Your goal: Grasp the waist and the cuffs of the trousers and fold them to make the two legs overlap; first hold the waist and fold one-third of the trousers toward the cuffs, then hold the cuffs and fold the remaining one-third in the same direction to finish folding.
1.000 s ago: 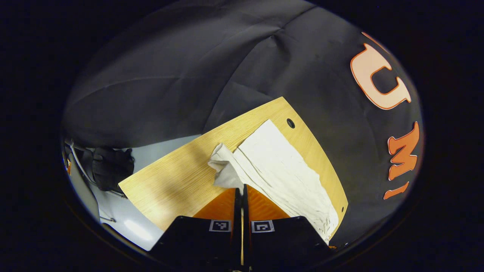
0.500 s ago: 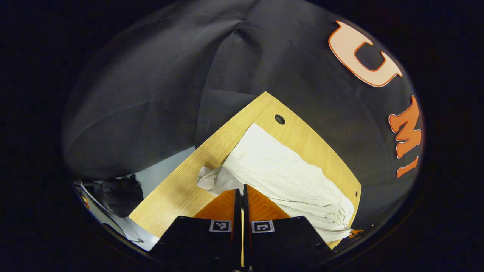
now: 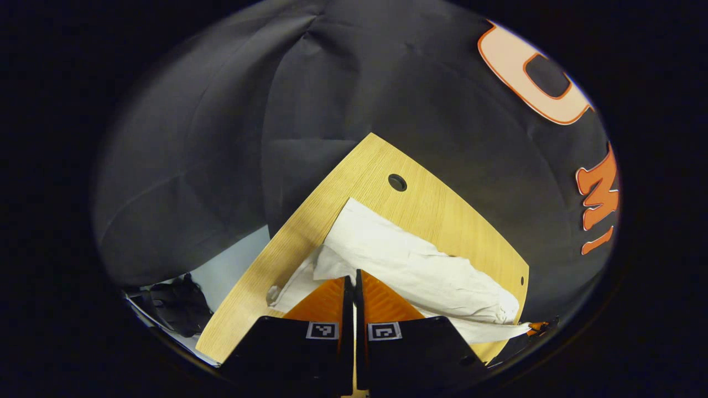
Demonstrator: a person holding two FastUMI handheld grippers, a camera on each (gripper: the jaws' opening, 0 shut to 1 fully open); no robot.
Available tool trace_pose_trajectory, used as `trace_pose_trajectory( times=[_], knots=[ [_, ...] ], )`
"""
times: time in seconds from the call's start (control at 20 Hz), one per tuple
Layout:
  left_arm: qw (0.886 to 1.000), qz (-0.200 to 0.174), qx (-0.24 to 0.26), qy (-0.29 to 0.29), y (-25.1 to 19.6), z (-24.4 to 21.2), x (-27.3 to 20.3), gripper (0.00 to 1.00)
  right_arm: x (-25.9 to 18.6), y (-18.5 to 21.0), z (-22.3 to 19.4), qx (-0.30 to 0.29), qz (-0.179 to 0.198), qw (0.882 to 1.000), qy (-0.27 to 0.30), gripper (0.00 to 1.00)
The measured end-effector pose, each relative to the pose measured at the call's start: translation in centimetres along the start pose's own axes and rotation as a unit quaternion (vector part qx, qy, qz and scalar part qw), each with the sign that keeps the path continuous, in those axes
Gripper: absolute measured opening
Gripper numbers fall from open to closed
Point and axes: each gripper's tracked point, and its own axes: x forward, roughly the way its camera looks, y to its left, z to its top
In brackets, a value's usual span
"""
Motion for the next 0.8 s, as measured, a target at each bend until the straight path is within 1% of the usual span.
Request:
trace_pose_trajectory(
  times=[0.05, 0.1, 0.15, 0.35, 0.6, 0.65, 0.8],
  knots=[
    [1.000, 0.002, -0.001, 0.004, 0.1, 0.2, 0.8, 0.06, 0.7, 0.6, 0.2, 0.006, -0.001, 1.000, 0.004, 0.04],
    [1.000, 0.003, -0.002, 0.004, 0.1, 0.7, 1.5, 0.07, 1.2, 1.1, 0.3, 0.014, -0.001, 1.000, 0.006, 0.09],
    [1.000, 0.005, -0.002, 0.006, 0.2, 1.2, 2.2, 0.06, 1.5, 1.8, 0.5, 0.023, 0.000, 1.000, 0.009, 0.04],
    [1.000, 0.011, -0.012, 0.019, 0.1, 2.0, 5.4, 0.06, 4.0, 4.2, 1.1, 0.047, 0.005, 0.999, 0.019, 0.04],
    [0.999, 0.039, -0.007, 0.035, 0.0, 2.4, 8.6, 0.06, 6.4, 6.9, 1.0, 0.056, 0.022, 0.998, 0.020, 0.04],
    [0.998, 0.040, -0.014, 0.037, 0.0, 2.5, 9.4, 0.06, 7.0, 7.5, 1.0, 0.065, 0.026, 0.997, 0.024, 0.04],
    [0.998, 0.030, -0.042, 0.043, -0.1, 2.7, 10.2, 0.05, 7.7, 7.6, 1.6, 0.099, 0.030, 0.994, 0.031, 0.04]
  ],
)
